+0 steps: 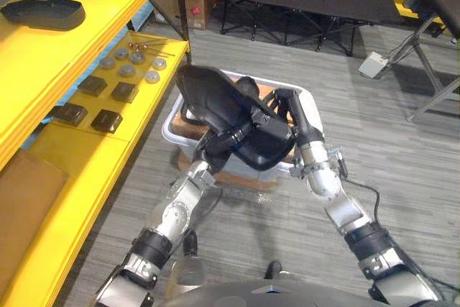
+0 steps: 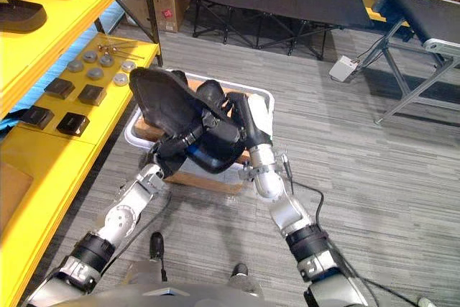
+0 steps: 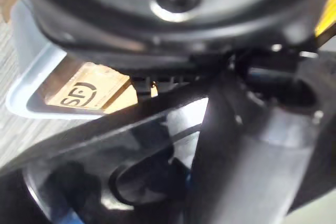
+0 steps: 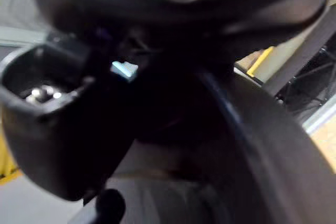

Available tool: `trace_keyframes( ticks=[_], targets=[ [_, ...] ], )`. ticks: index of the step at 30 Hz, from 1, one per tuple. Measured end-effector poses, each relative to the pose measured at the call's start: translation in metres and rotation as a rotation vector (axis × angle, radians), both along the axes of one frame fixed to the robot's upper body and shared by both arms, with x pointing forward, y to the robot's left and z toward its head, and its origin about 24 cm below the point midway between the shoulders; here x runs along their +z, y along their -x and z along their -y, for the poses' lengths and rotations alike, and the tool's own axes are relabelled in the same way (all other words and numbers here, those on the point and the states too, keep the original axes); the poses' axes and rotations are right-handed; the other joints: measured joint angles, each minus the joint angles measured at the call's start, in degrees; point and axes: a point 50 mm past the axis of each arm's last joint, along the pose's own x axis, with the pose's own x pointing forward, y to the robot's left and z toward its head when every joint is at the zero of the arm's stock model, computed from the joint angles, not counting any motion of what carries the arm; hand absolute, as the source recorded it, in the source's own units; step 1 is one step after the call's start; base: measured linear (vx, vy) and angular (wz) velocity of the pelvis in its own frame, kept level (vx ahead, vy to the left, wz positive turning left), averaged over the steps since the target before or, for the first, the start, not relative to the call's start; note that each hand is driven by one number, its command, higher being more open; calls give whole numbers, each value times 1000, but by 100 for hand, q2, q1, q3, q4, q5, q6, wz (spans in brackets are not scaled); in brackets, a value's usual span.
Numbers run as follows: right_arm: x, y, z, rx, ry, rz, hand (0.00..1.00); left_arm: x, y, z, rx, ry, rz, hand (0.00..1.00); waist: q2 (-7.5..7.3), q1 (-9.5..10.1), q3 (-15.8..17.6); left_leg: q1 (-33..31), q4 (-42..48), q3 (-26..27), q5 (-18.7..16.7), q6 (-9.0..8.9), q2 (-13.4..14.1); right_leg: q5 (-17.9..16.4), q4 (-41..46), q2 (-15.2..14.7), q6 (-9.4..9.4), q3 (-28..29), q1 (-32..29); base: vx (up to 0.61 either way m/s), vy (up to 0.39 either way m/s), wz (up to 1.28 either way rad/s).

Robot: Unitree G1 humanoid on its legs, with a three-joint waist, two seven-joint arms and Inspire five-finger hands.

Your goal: Walk over and take three plastic housings, then place them on the shelf

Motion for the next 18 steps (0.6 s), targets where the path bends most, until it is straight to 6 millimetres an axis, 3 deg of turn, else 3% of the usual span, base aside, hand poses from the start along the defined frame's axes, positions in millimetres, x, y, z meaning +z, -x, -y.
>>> trace_keyframes(
  ticks=[6, 16, 17, 18],
  targets=[
    [-27, 22, -11, 30, -32, -104, 0, 5, -1, -2, 50, 83, 31, 0, 7, -127, -76, 2, 5, 12, 4, 3, -2, 17, -4, 1, 28, 11, 0, 0, 0, 0],
    [-35, 38, -18, 20, -111, -112, 0, -1, 6, -5, 44, 99, 40, 0, -40, -161, -215, 29, 1, 31, -16, -15, 0, 2, -5, -2, 13, 35, 10, -1, -2, -1],
    [-35, 38, -18, 18, -121, -117, 100, -1, 6, -5, 43, 97, 40, 0, -40, -161, -215, 29, 1, 31, -16, -15, -2, 1, -5, -4, 12, 35, 9, 0, 0, 0],
    [-36, 39, -18, 18, -129, -122, 100, -2, 6, -4, 43, 95, 40, 0, -40, -162, -215, 29, 0, 32, -16, -15, -4, 0, -6, -7, 10, 37, 8, 0, 0, 0]
  ],
)
